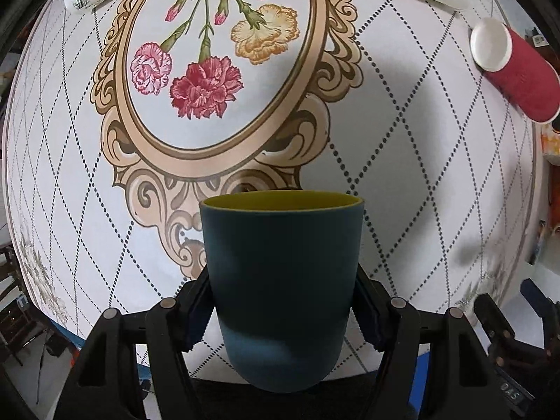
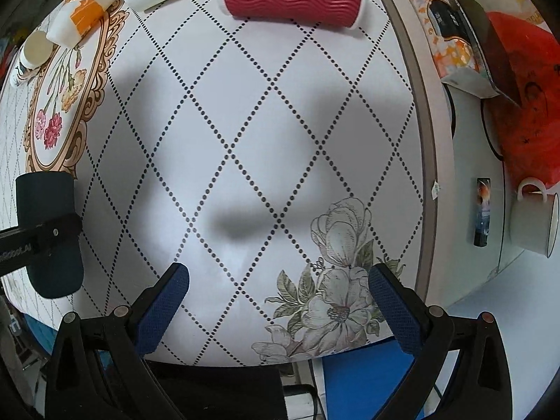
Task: Flip cup upside down
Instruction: 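Lift the teal cup with the left gripper and carry it toward the right tool, then grasp the teal cup with the right gripper while the left gripper releases it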
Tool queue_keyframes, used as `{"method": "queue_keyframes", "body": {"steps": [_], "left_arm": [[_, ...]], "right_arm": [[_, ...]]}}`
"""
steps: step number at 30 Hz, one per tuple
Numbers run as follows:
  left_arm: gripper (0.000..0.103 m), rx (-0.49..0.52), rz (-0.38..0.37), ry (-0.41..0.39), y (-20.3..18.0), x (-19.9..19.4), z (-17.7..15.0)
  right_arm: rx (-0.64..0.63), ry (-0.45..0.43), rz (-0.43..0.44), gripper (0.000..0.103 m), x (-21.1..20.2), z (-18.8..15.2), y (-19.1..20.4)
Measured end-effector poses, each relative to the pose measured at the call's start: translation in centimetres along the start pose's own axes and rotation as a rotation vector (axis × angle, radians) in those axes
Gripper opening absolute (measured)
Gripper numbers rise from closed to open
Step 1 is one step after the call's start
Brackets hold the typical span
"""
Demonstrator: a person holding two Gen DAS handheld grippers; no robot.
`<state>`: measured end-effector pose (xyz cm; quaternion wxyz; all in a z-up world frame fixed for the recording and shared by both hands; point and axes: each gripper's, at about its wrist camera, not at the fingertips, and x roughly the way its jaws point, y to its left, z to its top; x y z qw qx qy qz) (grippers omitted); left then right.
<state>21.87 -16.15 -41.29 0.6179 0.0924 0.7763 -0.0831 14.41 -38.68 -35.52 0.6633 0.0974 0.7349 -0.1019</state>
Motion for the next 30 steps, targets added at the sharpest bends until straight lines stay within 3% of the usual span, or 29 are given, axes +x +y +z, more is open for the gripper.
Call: {"method": "queue_keyframes", "body": {"steps": [5,12,14,16,23,30], "left_arm": [[0.067,-0.012,0.005,-0.001,-1.3,0.5,0.8],[0.067,-0.017,0.009,0.0,0.0,0.0,0.8],[0.073,-0.011,0.008,-0.009,0.1,-0.5,1.1],[0.091,-0.006,-0.003,-0.021,0.1,-1.0,1.2],[0.092,-0.036,-0.044,-0.091,1.1,-5.6,0.1],[0.092,-0.142,0.076,-0.219,6.3,-10.8,-2.1]], "right_arm": [[-0.001,-0.003,0.002,0.103,0.2,-0.8,-1.7],[-0.005,-0.006,0.002,0.103,0.3,-1.2,-3.0],[-0.006,-0.006,0.003,0.103,0.4,-1.2,-2.9],[-0.008,-0.007,0.002,0.103,0.2,-0.8,-2.6],[-0.011,-0.014,0.035,0.103,-0.1,-0.7,-1.2],[-0.044,-0.027,0.184,0.103,-3.0,-1.5,2.2]]}}
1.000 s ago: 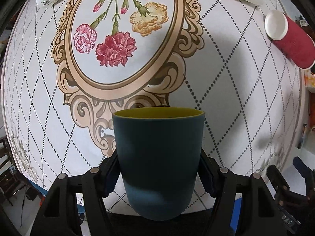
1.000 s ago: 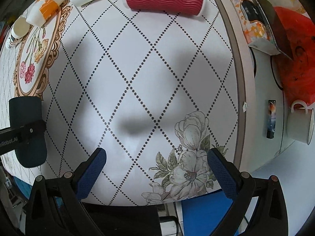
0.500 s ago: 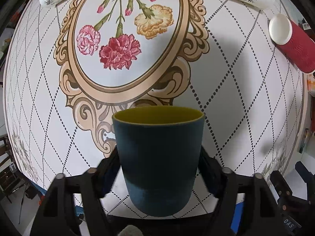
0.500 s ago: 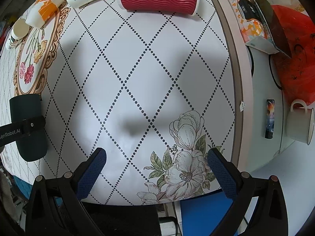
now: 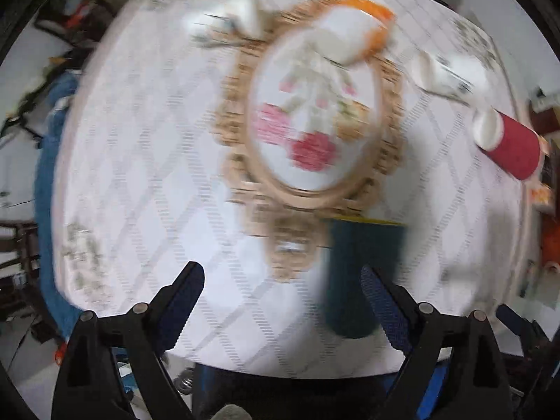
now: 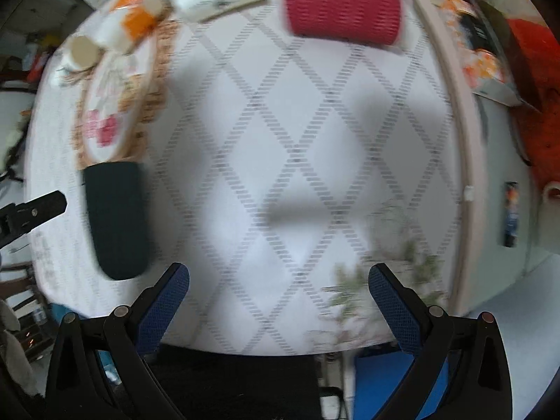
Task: Flip cup upside down
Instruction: 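Grasp the teal cup with the right gripper while the left gripper releases it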
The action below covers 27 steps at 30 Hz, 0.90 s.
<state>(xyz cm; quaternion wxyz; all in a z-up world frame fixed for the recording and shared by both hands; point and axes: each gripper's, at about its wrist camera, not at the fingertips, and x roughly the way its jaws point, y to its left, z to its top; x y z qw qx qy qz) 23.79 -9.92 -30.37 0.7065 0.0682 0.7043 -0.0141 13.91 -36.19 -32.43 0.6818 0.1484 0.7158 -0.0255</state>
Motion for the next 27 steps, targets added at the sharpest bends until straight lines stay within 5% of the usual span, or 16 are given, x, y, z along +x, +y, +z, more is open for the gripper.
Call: {"method": "queue_keyframes", "body": {"steps": [7,13,18,22,27], "left_arm": [[0.092,-0.086,0.066,0.0,5.7,0.9,-1.0],[0.092,-0.104,0.067,0.015,8.2,2.3,-2.0],[0.092,-0.098,0.034,0.01,8.9,2.5,-2.5],[0.092,-0.062,0.035,-0.018,9.1,2.6,-2.4],[0.092,-0.007,0.016,-0.021,9.0,3.7,-2.1]], "right_arm": [[-0.054,-0.001,0.094,0.102,0.2,0.6,6.4],[-0.033,0.037,0.141,0.09,0.6,2.1,9.9],[-0.092,0.041,0.086,0.09,0.1,1.8,11.5],[-0.313,0.027,-0.04,0.09,-2.1,1.7,13.4],[-0.873,-0.145,-0.359,0.09,-5.1,-0.8,18.0]]}}
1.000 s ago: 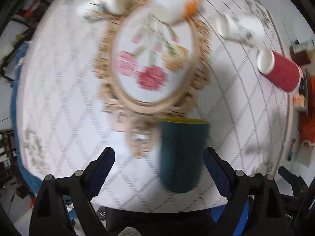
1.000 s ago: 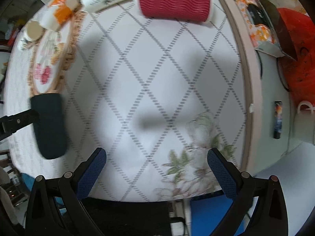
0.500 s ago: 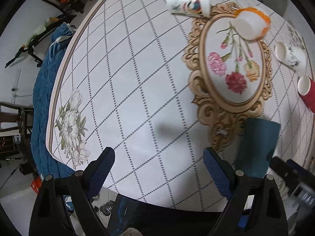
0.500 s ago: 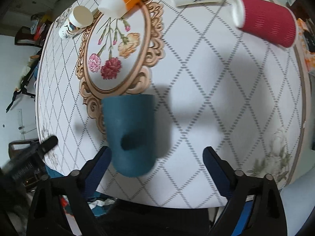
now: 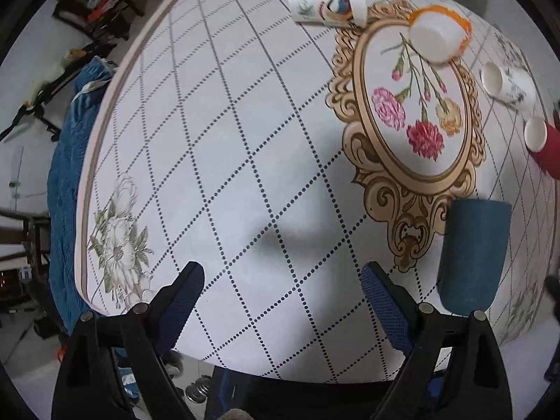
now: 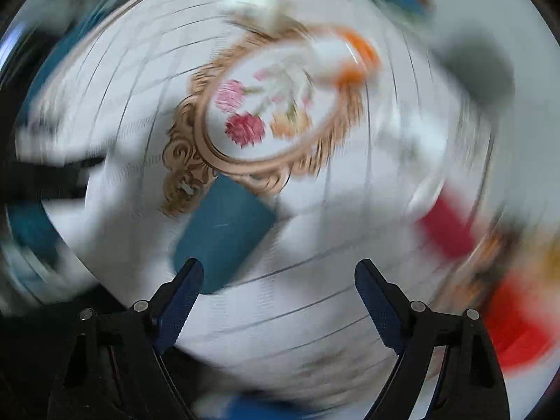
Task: Flip cup upside down
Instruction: 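Grasp the teal cup with the right gripper while the left gripper releases it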
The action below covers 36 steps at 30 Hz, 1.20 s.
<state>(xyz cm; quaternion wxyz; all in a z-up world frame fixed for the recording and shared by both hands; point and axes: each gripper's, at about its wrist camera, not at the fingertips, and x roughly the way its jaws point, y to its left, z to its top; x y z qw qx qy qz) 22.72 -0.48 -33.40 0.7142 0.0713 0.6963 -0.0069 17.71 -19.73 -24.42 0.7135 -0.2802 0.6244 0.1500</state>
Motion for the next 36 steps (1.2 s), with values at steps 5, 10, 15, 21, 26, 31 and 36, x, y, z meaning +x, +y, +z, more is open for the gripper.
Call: {"method": "queue_keyframes", "body": {"steps": [5,10,15,21,26,31,36], "left_arm": [[0.092,0.051,-0.02,0.028,-0.4,1.5,-0.3],[0.092,0.08,-0.052,0.06,-0.5,2.8,-0.8],[0.092,0.084,-0.053,0.082,-0.1,4.1,-1.0],[0.092,0.072,-0.05,0.084,0.4,5.0,-1.3],[0.092,0.071,-0.047,0.08,0.9,5.6,-1.0],[0.092,0.074,-0.039,0.081,0.6,5.9,-0.9],[0.092,0.076,-0.021,0.075,1.0,6.4,-1.1]], "right_arm": [[-0.686,-0.051,-0.363,0.09,0.1,-1.2,6.1],[-1.218,-0.027,-0.515,0.09,2.9,-4.3,9.9],[-1.608,-0.04,-0.593,0.09,5.5,-7.3,12.1],[-1.945,-0.049,-0.653,0.09,8.3,-9.5,13.0],[-2.113,-0.029,-0.687,0.09,10.4,-9.7,12.9],[-2.212,-0.012,-0.695,0.087,11.9,-8.9,12.5],[-2.273,0.003,-0.71,0.08,13.5,-8.3,12.3]]}}
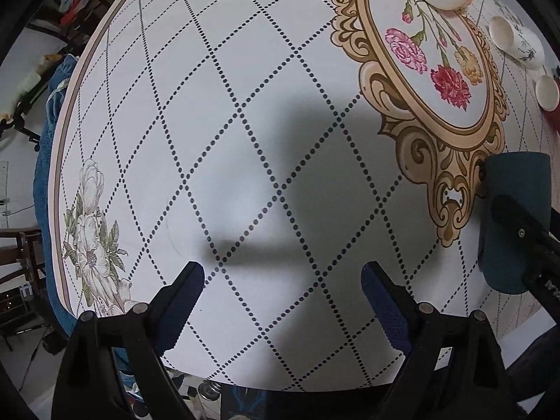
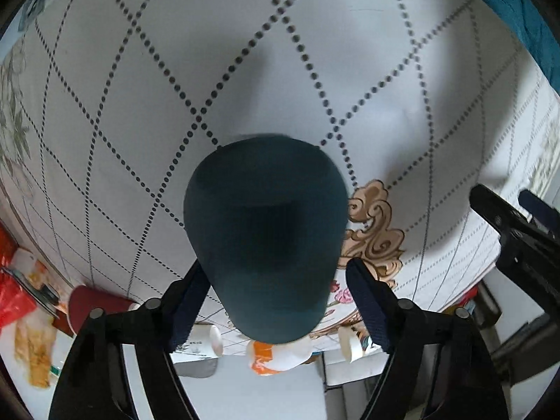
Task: Flip cup upside down
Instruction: 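Grasp the teal cup with the right gripper while the left gripper releases it, then rotate the teal cup with the right gripper so its rim faces down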
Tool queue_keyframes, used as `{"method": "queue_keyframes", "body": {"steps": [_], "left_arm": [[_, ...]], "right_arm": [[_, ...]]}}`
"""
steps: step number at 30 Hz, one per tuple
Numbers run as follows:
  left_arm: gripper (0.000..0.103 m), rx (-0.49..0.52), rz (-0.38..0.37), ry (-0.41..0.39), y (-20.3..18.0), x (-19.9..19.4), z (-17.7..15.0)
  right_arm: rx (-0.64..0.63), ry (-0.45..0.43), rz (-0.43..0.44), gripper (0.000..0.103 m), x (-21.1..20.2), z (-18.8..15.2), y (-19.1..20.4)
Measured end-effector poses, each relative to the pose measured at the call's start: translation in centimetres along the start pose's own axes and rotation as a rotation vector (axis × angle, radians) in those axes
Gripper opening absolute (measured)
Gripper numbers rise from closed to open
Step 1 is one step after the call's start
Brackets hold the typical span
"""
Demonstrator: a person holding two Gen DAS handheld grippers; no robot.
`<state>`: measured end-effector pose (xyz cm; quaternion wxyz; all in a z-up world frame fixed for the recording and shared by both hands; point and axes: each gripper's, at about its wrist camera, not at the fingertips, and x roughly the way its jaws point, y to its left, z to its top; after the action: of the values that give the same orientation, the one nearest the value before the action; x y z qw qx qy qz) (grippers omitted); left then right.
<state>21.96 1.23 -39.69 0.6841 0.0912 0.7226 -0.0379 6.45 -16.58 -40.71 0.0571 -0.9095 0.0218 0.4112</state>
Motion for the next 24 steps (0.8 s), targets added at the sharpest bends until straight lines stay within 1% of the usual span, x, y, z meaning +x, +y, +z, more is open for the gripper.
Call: {"method": "queue_keyframes", "body": {"steps": [3,5,6,11,14,18,24], "left_arm": [[0.092,-0.008,-0.001,0.002,0.3,0.1,-0.1],[0.092,-0.011,-0.002,0.003,0.4,0.2,-0.1],[0.092,-0.012,-0.001,0.003,0.7,0.3,0.0],[0.092,-0.018,0.002,0.002,0.7,-0.1,-0.1],[0.092,-0.019,0.002,0.002,0.8,-0.2,0.0],[0.092,-0.018,0.005,0.0,0.7,-0.3,-0.1],[0.092,-0.019,0.018,-0.001,0.6,-0.4,-0.5]], "right_arm": [[-0.023,-0.003,-0.006,0.079,0.7,0.2,0.0],[-0.03,0.0,-0.003,0.073,1.2,0.4,0.0],[-0.032,0.004,-0.005,0.072,1.5,0.5,-0.1],[-0.015,0.007,0.004,0.072,1.9,1.2,-0.2],[0.007,0.004,0.0,0.072,2.3,1.2,-0.6],[0.039,0.004,0.008,0.072,2.6,2.5,-0.7],[0.16,0.003,0.043,0.071,3.0,2.6,-3.1]]}}
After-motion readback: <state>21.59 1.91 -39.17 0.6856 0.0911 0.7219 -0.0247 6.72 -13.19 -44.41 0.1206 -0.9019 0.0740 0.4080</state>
